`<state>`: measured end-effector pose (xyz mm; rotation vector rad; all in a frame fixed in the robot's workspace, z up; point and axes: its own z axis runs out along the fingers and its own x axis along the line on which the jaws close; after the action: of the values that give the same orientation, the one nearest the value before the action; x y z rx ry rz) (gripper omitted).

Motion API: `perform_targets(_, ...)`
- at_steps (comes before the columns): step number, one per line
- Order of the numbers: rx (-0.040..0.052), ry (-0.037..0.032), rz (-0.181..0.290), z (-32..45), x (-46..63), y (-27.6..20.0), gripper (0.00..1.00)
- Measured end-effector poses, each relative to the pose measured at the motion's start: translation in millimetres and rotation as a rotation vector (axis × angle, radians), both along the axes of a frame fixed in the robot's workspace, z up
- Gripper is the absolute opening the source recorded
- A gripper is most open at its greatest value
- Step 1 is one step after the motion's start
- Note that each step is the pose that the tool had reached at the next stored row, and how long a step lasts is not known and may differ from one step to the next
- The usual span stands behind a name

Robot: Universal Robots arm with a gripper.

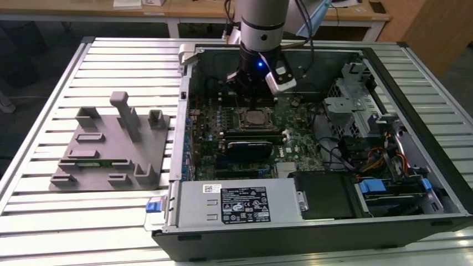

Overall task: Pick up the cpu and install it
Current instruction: 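Install the first cpu locking lever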

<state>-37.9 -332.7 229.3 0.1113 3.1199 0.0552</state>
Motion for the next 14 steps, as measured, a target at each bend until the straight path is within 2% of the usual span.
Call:
perform_targets(6,0.0001,-0.0001,0.000,0.0,-10.4,-1.4,0.11)
perform_targets(9,-0.0004,0.0002,0.000,0.5,-11.1,-1.4,0.11)
perform_targets(14,0.0000,0.0000,0.000,8.0,-11.3,-1.4,0.11)
